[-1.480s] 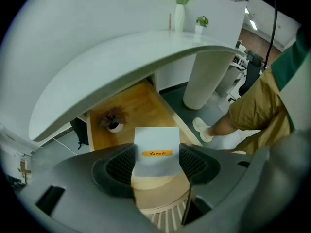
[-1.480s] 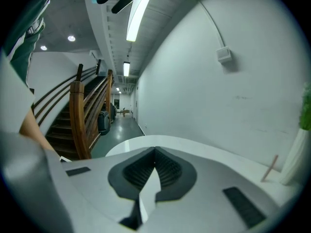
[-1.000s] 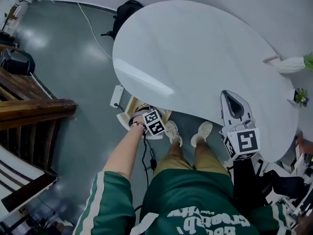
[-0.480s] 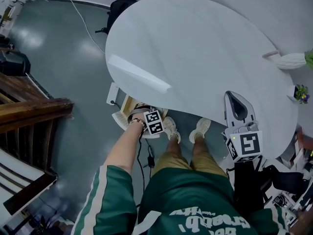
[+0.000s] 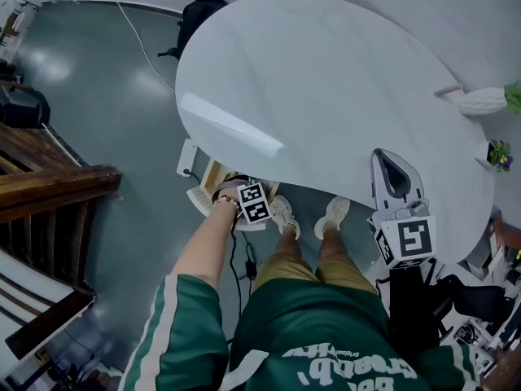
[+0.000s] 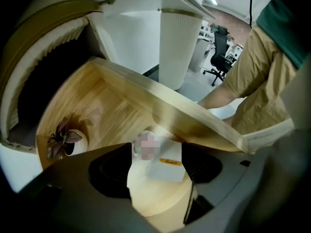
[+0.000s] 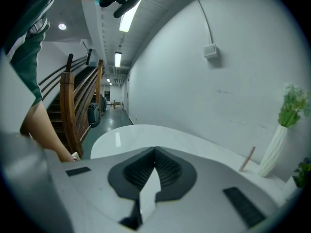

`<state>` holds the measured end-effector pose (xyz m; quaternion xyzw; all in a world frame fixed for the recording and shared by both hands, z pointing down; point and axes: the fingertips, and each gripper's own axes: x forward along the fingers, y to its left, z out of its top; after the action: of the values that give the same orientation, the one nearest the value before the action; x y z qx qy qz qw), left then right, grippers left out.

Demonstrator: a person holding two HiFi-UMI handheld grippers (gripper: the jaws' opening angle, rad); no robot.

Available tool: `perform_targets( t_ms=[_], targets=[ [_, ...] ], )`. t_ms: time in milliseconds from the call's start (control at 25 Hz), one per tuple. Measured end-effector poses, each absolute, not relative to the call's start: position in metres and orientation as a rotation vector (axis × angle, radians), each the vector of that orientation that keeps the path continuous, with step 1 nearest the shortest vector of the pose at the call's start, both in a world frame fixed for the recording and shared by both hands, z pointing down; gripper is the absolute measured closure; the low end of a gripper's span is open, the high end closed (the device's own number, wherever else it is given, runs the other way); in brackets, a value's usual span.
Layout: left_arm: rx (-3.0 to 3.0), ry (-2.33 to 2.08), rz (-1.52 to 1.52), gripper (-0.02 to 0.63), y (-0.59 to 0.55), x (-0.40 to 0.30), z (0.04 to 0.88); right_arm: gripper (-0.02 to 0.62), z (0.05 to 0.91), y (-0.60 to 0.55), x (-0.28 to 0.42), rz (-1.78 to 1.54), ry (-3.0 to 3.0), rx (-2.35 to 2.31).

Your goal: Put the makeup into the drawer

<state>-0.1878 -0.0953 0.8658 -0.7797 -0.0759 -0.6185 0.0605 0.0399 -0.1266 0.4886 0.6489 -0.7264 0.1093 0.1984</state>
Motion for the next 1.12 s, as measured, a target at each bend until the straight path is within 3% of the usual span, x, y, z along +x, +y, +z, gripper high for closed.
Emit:
perform_targets(
  t_ms=[240,680,1120],
  targets=[
    [-2.421,-0.063,-1.813,0.282,-0.114,-0.187,0.821,0.591,0.461,-0.142,0.03,0.241,-2.089,1.815],
    [-2.746,0.774,-1.606,0.282,-0.148,-0.231,0.718,0.591,0.403,-0.187,-0.047,0.072,-2.312,1.704],
    [-2.792,1.402,-1.001,0.281,-0.184,-0.28,0.554,0.591,0.357,-0.205,-0.107,-0.064,-2.489,1.578]
  ],
)
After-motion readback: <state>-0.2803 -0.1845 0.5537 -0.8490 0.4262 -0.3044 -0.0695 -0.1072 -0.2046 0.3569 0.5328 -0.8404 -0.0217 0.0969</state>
